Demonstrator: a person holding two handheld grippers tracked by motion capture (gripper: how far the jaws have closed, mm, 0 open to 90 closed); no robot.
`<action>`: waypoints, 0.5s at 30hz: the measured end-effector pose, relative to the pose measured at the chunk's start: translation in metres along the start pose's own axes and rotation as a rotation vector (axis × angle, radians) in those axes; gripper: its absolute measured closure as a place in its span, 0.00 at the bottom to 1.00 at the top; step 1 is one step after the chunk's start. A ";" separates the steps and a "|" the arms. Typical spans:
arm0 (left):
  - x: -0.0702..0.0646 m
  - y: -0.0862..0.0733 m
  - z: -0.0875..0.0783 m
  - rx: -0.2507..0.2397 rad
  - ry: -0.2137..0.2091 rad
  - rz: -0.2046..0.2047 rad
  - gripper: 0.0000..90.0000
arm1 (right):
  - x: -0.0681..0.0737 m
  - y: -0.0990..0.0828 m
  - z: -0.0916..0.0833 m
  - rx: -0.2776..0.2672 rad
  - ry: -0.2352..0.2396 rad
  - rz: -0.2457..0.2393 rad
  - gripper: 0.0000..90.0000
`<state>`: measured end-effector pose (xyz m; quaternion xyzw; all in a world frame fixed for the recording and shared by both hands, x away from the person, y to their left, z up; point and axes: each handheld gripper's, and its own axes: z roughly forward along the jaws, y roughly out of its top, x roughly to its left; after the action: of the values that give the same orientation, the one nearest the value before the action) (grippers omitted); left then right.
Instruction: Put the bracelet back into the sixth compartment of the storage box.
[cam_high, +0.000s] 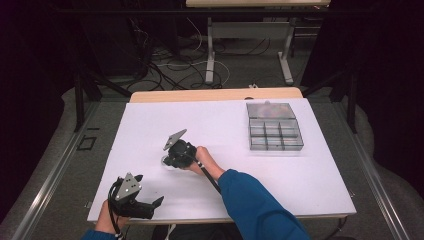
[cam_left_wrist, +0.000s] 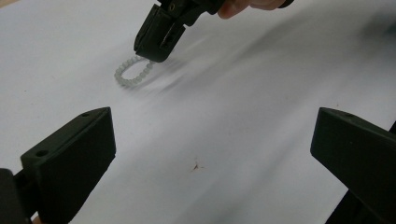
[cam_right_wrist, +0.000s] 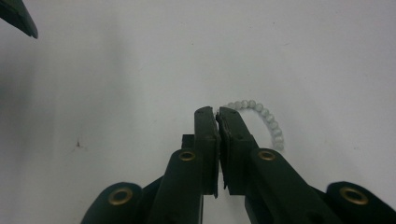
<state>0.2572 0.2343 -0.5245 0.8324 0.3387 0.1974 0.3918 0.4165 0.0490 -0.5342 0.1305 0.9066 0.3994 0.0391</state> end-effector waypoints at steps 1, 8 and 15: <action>0.000 0.000 0.000 0.004 -0.003 0.001 0.00 | 0.000 0.001 -0.002 0.003 -0.006 0.005 0.97; 0.000 0.000 0.000 0.000 0.001 0.000 0.00 | -0.001 0.004 -0.013 -0.009 -0.008 0.017 0.97; 0.000 0.000 0.000 -0.001 0.006 0.003 0.00 | -0.004 0.004 -0.028 -0.014 -0.025 0.033 0.97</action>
<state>0.2572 0.2342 -0.5243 0.8321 0.3387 0.2004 0.3908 0.4164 0.0305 -0.5119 0.1500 0.9010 0.4047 0.0449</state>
